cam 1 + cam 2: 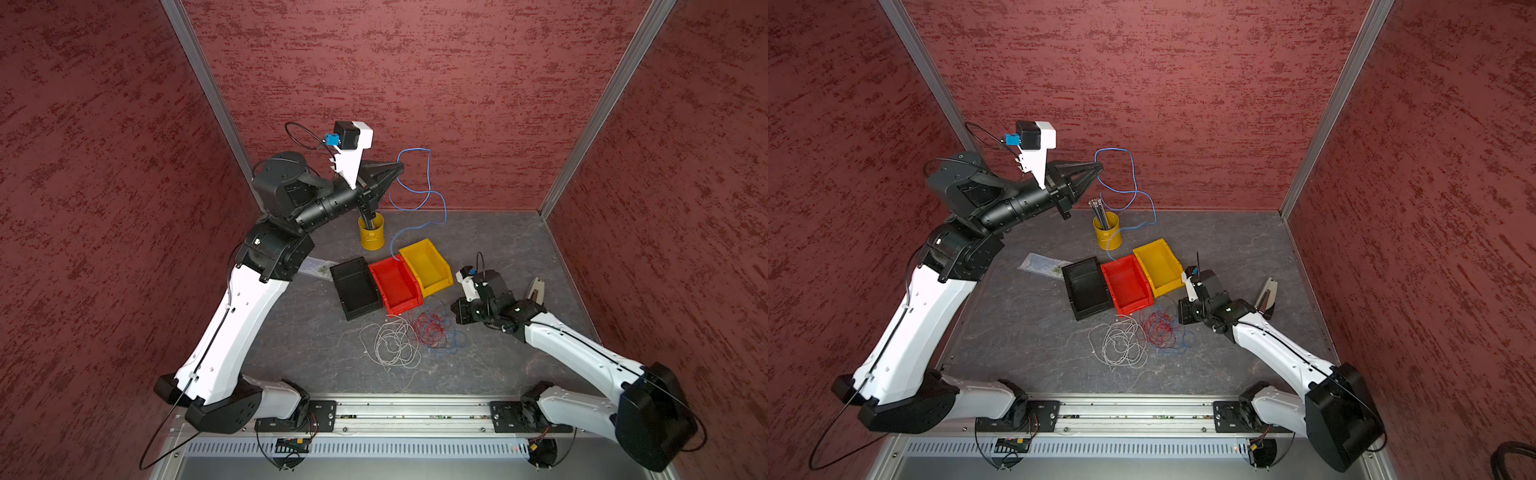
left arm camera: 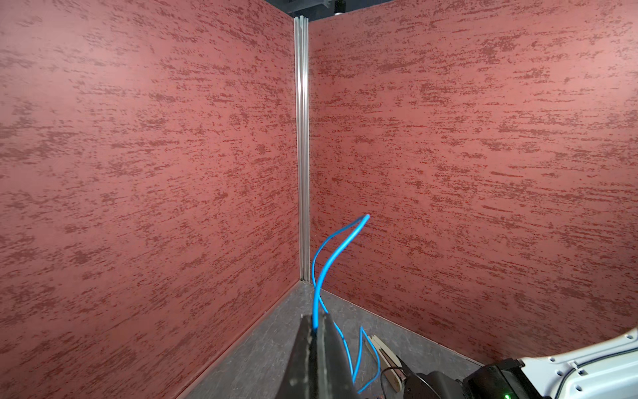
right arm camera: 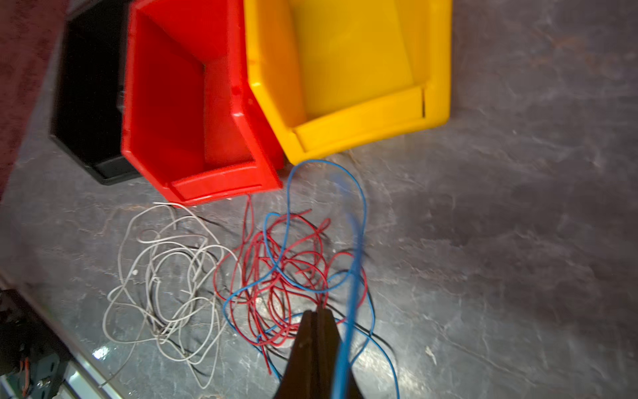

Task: Untangle and sort cables by color
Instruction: Untie the cable, then place the cable in the bin.

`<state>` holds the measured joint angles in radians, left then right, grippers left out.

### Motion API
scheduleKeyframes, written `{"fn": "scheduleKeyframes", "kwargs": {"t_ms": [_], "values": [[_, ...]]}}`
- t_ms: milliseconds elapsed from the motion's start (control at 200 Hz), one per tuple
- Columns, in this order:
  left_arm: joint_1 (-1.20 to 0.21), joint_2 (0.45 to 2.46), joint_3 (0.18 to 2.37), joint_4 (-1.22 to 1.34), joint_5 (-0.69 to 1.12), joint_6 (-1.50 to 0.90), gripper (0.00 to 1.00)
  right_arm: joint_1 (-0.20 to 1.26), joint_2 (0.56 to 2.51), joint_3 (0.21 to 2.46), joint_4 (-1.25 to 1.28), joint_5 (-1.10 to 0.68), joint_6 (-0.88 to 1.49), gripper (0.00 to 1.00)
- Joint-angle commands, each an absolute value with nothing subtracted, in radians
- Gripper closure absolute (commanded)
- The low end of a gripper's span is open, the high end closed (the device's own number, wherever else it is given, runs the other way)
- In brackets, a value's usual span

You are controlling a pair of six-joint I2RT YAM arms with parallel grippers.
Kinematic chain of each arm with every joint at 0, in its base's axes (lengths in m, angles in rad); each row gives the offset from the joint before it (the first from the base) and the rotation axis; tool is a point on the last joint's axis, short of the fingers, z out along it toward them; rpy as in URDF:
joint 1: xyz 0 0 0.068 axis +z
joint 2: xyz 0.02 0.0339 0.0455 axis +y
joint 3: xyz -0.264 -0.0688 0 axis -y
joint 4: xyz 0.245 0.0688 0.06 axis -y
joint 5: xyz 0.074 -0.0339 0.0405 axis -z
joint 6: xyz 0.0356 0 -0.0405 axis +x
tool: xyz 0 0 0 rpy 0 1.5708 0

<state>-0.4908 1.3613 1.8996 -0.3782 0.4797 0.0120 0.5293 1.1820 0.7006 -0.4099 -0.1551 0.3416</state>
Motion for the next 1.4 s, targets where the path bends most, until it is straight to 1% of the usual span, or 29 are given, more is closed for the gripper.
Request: {"fn": "scheduleKeyframes", "kwargs": {"t_ms": [0, 185, 496, 877, 1112, 1398], "values": [[-0.454, 1.331, 1.906, -0.392, 0.5, 0.012, 1.0, 0.532, 1.183, 0.673, -0.409, -0.08, 0.403, 1.0], [-0.41, 1.295, 1.865, -0.409, 0.516, 0.004, 1.0, 0.533, 1.218, 0.714, -0.426, -0.103, 0.396, 1.0], [-0.353, 1.196, 1.656, -0.349, 0.5, -0.016, 1.0, 0.532, 1.244, 0.8, -0.469, -0.146, 0.384, 1.0], [-0.332, 1.074, 1.396, -0.243, 0.453, 0.013, 1.0, 0.533, 1.263, 0.808, -0.456, -0.161, 0.386, 1.0], [-0.286, 1.041, 1.298, -0.194, 0.453, 0.028, 1.0, 0.534, 1.314, 0.834, -0.46, -0.184, 0.379, 1.0], [-0.252, 1.023, 1.155, -0.075, 0.481, 0.023, 1.0, 0.532, 1.315, 0.828, -0.471, -0.184, 0.379, 1.0]]}}
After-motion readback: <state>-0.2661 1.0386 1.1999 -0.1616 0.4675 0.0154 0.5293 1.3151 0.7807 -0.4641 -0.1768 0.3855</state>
